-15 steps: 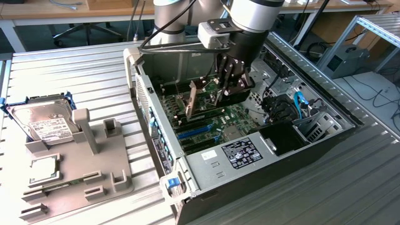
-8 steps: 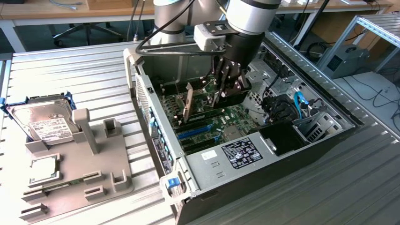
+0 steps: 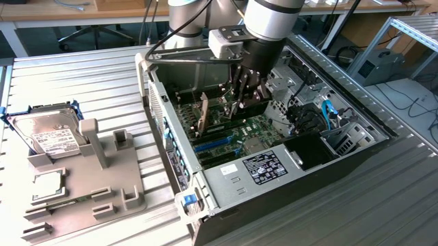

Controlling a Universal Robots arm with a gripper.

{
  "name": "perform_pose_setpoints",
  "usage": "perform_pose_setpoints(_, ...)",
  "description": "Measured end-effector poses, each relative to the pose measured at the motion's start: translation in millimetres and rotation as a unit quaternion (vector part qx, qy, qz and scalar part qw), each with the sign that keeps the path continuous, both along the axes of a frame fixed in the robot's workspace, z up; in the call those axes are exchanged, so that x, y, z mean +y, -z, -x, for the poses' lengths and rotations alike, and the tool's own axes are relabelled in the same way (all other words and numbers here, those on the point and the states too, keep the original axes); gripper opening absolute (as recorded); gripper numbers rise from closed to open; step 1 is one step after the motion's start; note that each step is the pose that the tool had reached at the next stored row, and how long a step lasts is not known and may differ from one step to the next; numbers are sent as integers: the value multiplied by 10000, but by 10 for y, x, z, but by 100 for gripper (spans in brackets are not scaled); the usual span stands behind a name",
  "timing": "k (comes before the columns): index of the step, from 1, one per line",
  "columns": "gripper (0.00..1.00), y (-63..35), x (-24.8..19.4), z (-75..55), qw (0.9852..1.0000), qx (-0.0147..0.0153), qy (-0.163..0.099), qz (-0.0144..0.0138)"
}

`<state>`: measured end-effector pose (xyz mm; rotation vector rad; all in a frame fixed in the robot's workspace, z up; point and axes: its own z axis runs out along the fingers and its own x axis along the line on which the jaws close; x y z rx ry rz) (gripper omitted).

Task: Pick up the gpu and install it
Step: 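Insert the gpu into the slot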

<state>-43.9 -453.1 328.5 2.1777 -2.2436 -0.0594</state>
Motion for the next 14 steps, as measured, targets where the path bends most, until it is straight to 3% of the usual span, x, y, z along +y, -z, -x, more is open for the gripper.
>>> perform_pose_setpoints(7, 27, 67, -5, 75, 10000, 0, 0, 0)
perform_pose_setpoints(12, 27, 229, -6, 286, 10000, 0, -12, 0)
perform_pose_setpoints(14, 27, 352, -6, 355, 10000, 0, -12, 0)
